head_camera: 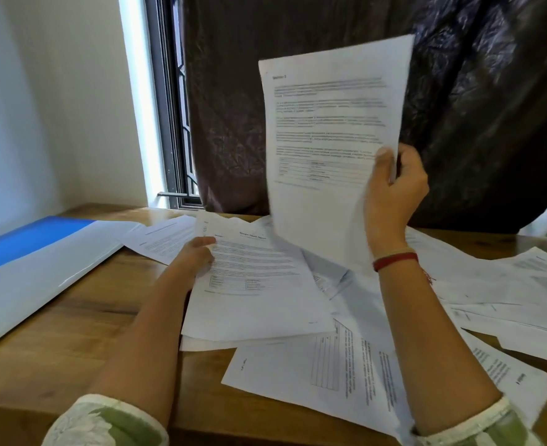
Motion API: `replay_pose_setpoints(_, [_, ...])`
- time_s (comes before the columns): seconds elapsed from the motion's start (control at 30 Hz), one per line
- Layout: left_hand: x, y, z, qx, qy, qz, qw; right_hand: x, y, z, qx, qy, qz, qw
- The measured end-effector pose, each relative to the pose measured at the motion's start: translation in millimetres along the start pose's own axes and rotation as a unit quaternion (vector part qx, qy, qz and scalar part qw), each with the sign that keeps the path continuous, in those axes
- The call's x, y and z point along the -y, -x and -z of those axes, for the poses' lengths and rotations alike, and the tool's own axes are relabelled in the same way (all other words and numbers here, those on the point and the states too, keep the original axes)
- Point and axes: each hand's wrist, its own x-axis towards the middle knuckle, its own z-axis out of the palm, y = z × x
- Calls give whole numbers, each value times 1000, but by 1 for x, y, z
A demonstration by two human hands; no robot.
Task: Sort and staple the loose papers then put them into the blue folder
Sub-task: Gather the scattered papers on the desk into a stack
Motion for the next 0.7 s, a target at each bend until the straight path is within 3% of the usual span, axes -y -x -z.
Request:
replay_pose_setpoints(0.1, [5, -6, -1, -10, -7, -10, 1000, -21, 5, -8, 4, -27, -133, 991])
replay_pose_setpoints(0.2, [10, -12, 0, 0, 25, -20, 999, -50, 25, -20, 102, 21, -207, 973])
replay_pose_setpoints(0.3, [9, -17, -2, -35, 73, 11, 997, -72, 52, -27, 231, 94, -224, 942])
replay_pose_setpoints(0.43, [10, -21, 2, -16, 79, 35, 996, -84, 72, -30, 299, 132, -225, 918])
replay_pose_setpoints(0.53, [11, -20, 0, 14, -10, 17, 1000, -80, 83, -33, 351, 158, -198, 902])
replay_pose_setpoints(0.6, [12, -18, 0, -6, -72, -8, 997, -78, 87, -36, 368, 158, -198, 895])
replay_pose_setpoints(0.7, [14, -18, 14, -23, 62, -12, 998, -80, 78, -37, 307, 121, -250, 910])
